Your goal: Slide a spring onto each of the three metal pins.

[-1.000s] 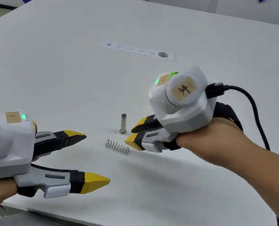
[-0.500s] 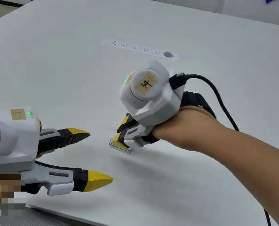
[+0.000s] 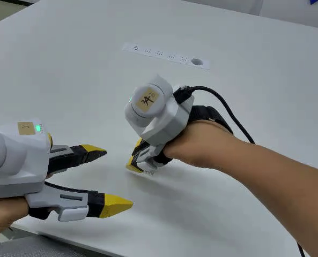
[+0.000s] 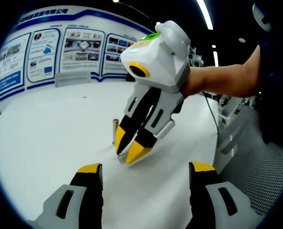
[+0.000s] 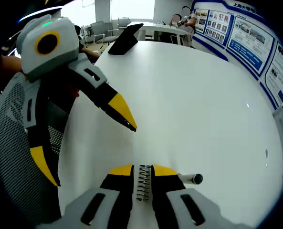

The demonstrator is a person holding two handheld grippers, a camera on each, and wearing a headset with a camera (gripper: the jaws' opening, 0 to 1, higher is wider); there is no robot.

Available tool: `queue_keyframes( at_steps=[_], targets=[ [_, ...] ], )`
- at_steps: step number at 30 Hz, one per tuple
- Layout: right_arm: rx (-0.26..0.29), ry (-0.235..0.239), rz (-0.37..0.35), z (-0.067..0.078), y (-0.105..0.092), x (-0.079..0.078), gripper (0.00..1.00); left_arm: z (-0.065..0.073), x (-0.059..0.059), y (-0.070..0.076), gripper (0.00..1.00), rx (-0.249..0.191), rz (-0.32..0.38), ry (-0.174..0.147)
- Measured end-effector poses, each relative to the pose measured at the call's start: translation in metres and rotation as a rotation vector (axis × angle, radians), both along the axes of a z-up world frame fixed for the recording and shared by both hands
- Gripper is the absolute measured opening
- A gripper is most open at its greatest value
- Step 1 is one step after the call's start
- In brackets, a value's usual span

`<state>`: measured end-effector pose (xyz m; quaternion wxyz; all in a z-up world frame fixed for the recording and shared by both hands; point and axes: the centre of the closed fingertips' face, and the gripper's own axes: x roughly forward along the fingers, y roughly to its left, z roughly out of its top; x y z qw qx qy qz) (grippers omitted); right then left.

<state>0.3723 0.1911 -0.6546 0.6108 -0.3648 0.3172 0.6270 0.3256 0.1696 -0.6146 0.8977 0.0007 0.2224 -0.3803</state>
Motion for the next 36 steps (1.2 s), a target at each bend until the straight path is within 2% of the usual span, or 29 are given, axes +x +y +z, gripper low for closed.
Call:
queue_keyframes(
  at_steps=[9,21,25,30,36],
  targets=[
    [-0.038,0.003,0.002,-0.009,-0.002,0.002,0.14,0.000,0.000,0.000,0.75,-0.002,0.001,0.000],
    [-0.051,0.022,0.011,-0.010,-0.001,-0.001,0.12,0.000,0.000,0.000,0.75,-0.001,0.003,0.002],
    [-0.047,0.038,0.000,-0.010,-0.002,-0.001,0.12,-0.001,0.000,0.000,0.75,-0.001,0.002,0.003],
    [-0.036,0.021,-0.004,-0.009,-0.004,0.000,0.12,-0.001,0.000,0.000,0.75,0.003,0.002,0.003],
    [0.006,0.023,-0.031,0.005,-0.008,0.002,0.12,-0.001,0.000,0.000,0.75,0.002,0.001,0.001]
  ],
)
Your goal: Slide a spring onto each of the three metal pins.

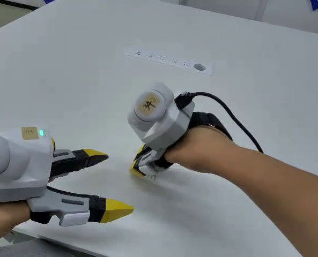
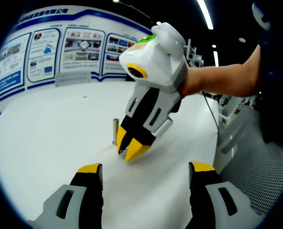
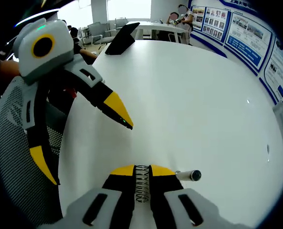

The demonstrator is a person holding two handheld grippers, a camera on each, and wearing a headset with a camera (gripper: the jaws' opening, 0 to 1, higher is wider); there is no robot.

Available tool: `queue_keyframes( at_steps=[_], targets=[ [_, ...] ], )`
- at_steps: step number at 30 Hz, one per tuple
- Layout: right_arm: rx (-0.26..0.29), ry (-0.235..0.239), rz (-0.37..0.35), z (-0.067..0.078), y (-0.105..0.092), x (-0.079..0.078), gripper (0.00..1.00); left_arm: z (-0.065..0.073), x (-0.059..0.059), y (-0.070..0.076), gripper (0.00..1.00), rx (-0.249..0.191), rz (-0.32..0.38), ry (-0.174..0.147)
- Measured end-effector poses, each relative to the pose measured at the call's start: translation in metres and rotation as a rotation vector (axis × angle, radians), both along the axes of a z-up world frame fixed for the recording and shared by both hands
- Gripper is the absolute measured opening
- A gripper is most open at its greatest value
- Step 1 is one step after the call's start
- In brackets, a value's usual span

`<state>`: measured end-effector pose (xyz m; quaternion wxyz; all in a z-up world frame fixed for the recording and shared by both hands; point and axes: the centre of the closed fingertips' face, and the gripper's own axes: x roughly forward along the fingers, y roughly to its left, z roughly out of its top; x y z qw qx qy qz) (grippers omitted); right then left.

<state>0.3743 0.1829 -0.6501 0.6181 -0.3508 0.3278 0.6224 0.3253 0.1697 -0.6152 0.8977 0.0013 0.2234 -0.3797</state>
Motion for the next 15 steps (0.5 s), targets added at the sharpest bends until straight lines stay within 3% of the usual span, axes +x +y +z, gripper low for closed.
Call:
queue_keyframes(
  at_steps=[15],
  targets=[
    [0.088,-0.014,-0.061,0.022,-0.015,0.001,0.12,0.000,-0.001,-0.001,0.75,0.004,-0.009,0.000]
  ],
)
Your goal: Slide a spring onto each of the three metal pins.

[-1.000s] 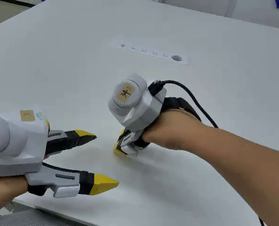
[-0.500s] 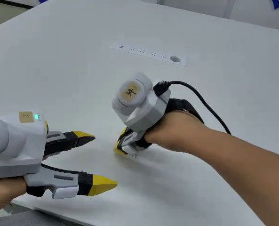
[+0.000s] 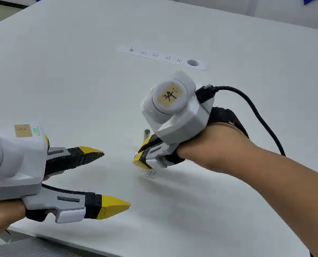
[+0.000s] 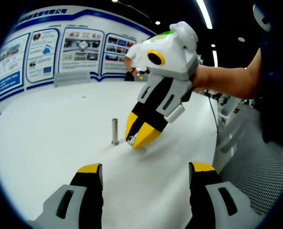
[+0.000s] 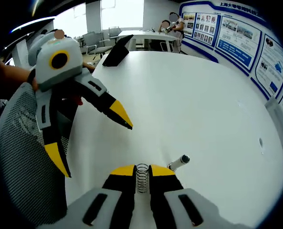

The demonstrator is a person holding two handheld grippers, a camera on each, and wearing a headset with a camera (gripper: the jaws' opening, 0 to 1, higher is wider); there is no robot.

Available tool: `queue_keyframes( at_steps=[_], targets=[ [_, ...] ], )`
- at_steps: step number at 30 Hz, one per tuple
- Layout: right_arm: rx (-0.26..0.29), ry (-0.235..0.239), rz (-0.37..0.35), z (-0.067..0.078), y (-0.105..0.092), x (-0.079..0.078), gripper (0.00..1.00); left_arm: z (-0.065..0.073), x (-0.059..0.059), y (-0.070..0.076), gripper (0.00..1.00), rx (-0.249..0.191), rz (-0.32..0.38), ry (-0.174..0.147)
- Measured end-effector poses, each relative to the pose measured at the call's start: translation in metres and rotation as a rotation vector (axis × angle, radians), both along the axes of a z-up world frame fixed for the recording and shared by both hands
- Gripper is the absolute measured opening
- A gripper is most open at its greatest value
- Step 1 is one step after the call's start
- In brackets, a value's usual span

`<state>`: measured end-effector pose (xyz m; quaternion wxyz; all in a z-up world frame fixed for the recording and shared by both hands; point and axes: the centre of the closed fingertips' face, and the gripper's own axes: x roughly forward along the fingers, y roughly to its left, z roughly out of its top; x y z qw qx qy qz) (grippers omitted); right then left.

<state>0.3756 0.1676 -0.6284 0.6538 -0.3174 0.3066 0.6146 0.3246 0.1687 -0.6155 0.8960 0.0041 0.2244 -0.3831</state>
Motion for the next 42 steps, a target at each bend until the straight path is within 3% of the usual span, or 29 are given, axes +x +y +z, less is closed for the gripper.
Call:
queue_keyframes(
  at_steps=[19,32,42],
  targets=[
    [0.086,0.015,-0.090,0.017,-0.020,0.002,0.12,-0.001,-0.001,-0.001,0.75,0.005,-0.006,0.004],
    [0.220,0.003,-0.158,0.054,-0.022,0.015,0.12,-0.002,-0.001,-0.001,0.75,0.008,-0.009,0.008],
    [0.325,-0.048,-0.176,0.077,-0.015,0.024,0.12,-0.002,-0.001,-0.001,0.75,0.010,-0.008,0.009]
  ],
)
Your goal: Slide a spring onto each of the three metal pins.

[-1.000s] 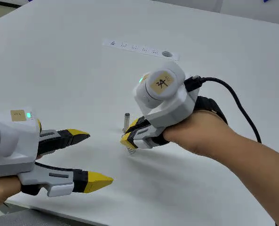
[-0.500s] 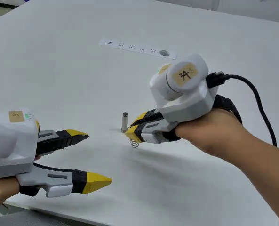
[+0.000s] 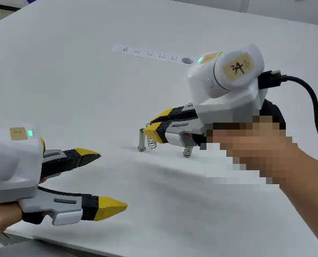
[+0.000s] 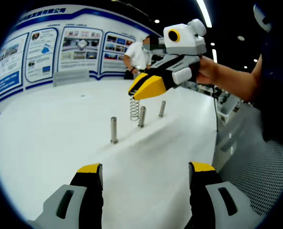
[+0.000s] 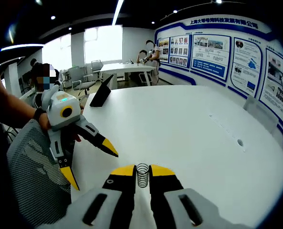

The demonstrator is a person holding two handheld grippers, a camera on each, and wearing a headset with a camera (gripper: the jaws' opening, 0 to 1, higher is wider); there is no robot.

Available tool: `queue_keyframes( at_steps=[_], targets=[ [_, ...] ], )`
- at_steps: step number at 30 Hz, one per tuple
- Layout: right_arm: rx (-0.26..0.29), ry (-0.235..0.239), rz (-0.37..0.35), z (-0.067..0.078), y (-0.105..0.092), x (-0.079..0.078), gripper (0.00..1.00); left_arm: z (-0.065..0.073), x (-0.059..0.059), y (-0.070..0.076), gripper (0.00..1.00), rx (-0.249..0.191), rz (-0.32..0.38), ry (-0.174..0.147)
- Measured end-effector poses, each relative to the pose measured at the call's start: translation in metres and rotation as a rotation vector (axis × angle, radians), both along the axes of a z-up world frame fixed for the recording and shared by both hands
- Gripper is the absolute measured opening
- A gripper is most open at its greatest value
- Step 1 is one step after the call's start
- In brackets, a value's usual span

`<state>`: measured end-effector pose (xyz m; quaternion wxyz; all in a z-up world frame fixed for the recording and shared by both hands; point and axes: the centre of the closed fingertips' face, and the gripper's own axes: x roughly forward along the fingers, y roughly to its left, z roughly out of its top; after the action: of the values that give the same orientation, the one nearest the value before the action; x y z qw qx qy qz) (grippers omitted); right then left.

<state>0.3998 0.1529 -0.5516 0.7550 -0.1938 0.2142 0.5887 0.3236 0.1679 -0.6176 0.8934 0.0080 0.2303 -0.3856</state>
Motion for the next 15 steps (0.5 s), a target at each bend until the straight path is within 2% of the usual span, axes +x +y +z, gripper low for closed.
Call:
queue_keyframes(
  at_steps=[3,7,15],
  targets=[
    [0.044,-0.010,-0.011,0.007,0.004,0.003,0.12,0.000,0.000,0.000,0.75,-0.001,0.002,-0.001],
    [0.073,-0.029,-0.012,0.012,0.007,0.006,0.12,0.001,0.000,0.001,0.75,-0.003,0.004,-0.002],
    [0.115,-0.038,-0.026,0.012,0.013,0.012,0.12,0.001,0.000,0.001,0.75,-0.005,0.005,-0.003]
  ],
)
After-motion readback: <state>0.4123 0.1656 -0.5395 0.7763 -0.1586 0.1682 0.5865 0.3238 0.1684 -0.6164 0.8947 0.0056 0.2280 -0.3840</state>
